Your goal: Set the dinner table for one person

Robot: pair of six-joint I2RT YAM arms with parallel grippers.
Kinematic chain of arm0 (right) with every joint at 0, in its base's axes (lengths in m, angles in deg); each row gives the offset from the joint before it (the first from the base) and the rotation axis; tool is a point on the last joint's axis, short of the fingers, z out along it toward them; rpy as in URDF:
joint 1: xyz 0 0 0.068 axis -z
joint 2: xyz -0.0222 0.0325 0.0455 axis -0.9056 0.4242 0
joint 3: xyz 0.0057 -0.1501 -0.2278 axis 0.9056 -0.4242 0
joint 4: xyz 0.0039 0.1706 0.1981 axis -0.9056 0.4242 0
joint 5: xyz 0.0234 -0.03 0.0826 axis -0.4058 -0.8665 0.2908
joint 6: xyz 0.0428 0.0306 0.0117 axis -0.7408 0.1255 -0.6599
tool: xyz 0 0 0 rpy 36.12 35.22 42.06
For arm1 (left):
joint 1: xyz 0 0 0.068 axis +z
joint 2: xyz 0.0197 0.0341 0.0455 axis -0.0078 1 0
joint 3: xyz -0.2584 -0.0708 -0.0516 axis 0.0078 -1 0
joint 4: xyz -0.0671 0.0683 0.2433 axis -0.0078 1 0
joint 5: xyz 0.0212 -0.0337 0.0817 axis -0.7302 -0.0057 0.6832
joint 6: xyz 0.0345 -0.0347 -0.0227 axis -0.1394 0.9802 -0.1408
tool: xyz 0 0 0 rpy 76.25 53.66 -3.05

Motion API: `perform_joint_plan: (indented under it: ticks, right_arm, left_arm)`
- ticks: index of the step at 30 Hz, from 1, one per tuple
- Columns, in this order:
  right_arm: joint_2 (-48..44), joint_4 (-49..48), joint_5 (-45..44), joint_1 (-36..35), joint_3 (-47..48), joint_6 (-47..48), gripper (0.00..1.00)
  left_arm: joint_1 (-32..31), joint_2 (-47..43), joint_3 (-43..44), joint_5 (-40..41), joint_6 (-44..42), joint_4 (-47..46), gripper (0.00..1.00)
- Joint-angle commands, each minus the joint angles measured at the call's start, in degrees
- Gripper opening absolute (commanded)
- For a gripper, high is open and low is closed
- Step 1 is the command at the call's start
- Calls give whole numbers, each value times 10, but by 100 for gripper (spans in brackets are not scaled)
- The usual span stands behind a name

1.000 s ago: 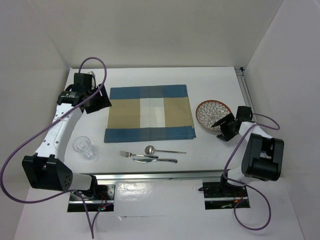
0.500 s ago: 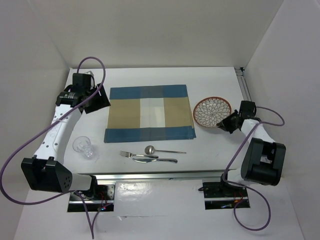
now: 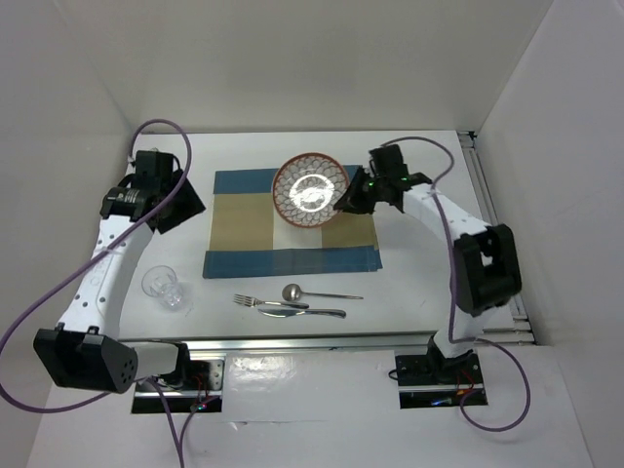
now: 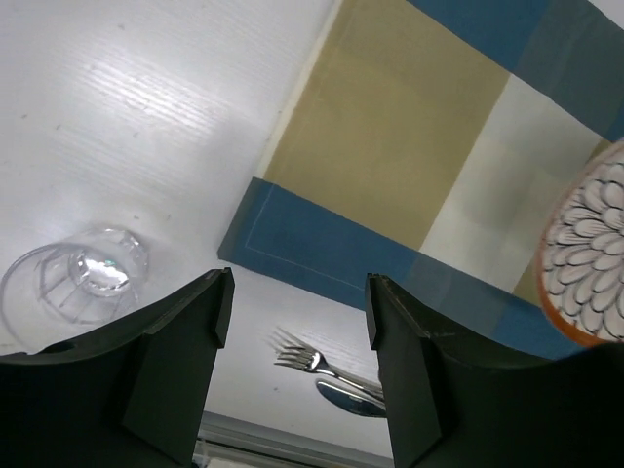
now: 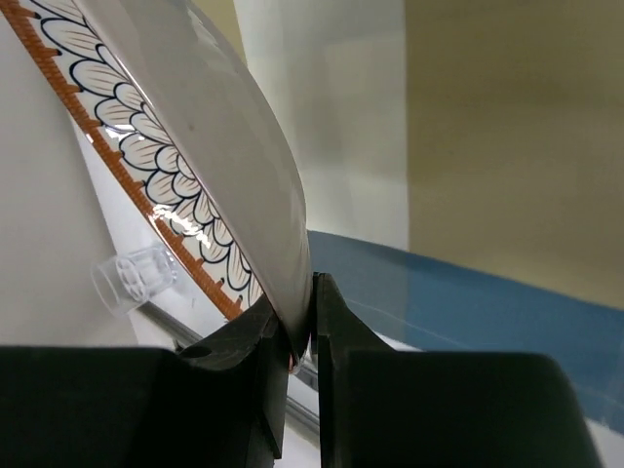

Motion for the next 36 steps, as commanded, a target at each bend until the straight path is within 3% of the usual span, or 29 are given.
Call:
perform_joint_plan:
  ticks: [1,6,15,17,19,22,23,26,30,36]
  right_arm:
    - [67,-64,45,-30,80,-18,0]
    - [147,-77,77,-50,136,-30,0]
    - [211,-99,101,-60,131,-35,0]
    - [223,-91,106,-60,131,-35,0]
    - [223,-86,106,-60,131,-35,1]
    - [223,-73,94,-60,125,-35,26]
    - [216,-68,88,-60,120,-30,46]
    - [201,-50,69,-65,120,-18,78]
    - [178,-3,25,-71,133,2,94]
    - [114,22,-17,-71,114,20,98]
  left_arm:
    - [-1,-41,-16,65,56,40,73]
    - [-1,-70,-31,73,69,64,74]
    - [5,-105,-67,66,75,93,77]
    - [5,-100,-67,81,82,110,90]
    - [11,-92,-73,81,87,122,90]
    - [31,-86,-85,81,87,135,92]
    - [37,-86,-94,70,93,135,92]
    - [56,-86,-114,59,93,130,92]
    - [86,-86,-134,41,93,130,92]
    - [103,-54,-165,25,44,78,88]
